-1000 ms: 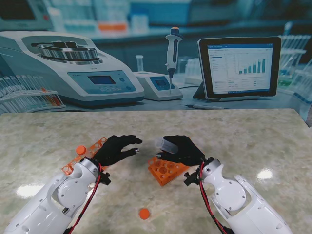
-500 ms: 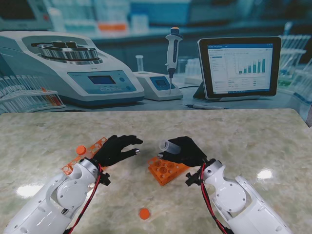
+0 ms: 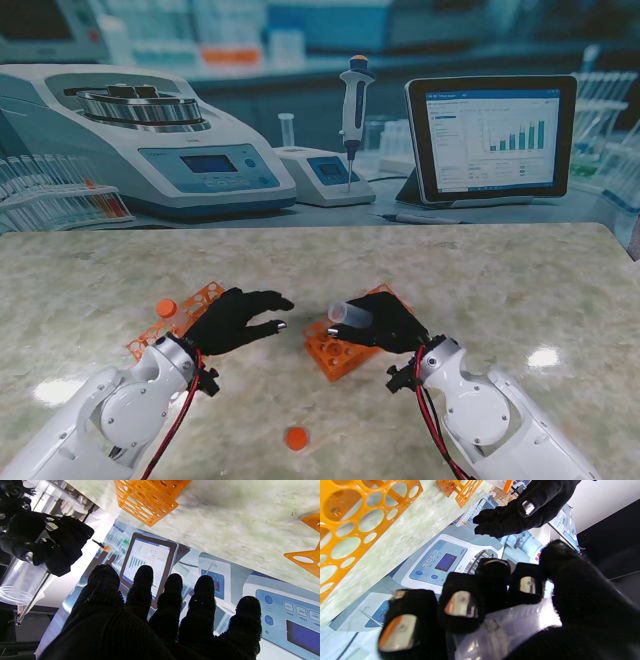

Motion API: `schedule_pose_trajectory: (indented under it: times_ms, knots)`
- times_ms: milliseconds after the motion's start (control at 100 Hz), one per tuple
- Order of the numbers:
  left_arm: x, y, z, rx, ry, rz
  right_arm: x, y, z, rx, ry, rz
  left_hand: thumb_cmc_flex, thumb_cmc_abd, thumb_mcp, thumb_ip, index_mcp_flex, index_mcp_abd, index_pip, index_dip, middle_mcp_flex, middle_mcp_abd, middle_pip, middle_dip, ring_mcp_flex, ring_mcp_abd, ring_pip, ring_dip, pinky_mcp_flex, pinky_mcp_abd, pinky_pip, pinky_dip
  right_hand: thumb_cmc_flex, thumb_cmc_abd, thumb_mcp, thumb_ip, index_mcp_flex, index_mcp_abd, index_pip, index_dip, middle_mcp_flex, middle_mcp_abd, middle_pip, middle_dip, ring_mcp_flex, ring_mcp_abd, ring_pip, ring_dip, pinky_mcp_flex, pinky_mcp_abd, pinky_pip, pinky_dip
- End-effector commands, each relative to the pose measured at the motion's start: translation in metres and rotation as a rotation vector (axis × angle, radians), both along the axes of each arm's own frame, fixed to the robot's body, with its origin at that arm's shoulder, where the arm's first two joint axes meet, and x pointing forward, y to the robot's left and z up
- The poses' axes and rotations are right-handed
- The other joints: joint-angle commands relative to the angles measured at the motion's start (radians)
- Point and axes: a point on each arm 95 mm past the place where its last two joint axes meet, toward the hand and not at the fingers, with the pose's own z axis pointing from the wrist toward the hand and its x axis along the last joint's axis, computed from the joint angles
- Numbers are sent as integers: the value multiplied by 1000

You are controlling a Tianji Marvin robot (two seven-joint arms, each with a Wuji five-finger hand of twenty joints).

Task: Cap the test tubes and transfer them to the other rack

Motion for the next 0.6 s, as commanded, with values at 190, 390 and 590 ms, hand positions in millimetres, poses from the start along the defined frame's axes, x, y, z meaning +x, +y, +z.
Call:
schedule_pose_trajectory:
  times_ms: [190,390,590]
  knots:
    - [-20,-3,-4,24,37,-63,-5,0,-11,4,30,-25,40,11,-13,13,11,4,6,10,31,-29,22,47,75,-49,62,94,53,-36,257,147,10,34,96,60,95,-59,94,66,95,-8,102,16,2,-55,162,67,36,-22,203,20]
    - [-29,-3,-6,38,37,-91,-6,-3,-12,-2,29,-37,77,-27,-7,18,14,43,11,20,50,-39,51,99,99,-52,95,153,91,-51,466,243,18,15,100,71,89,-36,97,60,89,-10,75,12,2,-53,150,63,34,-22,190,17]
    - [-34,-5,-12,52,50,-105,-6,-7,-11,-10,21,-46,105,-81,-1,26,-27,28,117,157,52,-64,101,177,115,-67,144,226,107,-72,573,288,22,8,100,75,86,-30,98,58,86,-7,67,18,2,-52,145,62,34,-23,185,16]
